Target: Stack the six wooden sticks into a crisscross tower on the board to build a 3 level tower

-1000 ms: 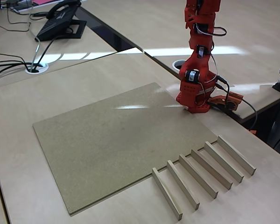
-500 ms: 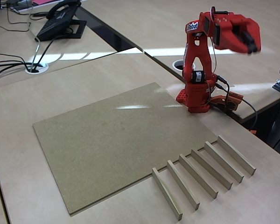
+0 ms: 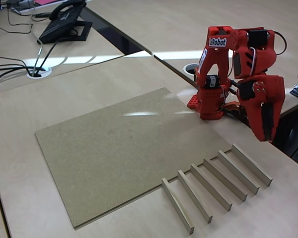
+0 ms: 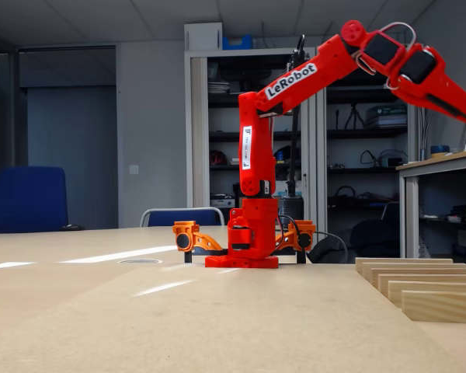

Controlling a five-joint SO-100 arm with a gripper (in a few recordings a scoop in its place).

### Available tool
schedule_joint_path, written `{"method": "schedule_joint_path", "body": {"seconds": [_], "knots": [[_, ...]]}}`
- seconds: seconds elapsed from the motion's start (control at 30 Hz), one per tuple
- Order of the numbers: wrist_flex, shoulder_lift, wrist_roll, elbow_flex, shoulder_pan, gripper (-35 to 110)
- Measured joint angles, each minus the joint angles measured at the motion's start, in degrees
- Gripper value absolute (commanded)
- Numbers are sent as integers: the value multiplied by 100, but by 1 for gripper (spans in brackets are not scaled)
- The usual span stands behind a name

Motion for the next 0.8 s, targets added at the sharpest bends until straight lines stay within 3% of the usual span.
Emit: {"method": "schedule_joint_path", "body": {"seconds": [0.23,0.8], "knots": [[782,-492,369,35,-562,10],[18,-202,861,2821,-1345,13]]}}
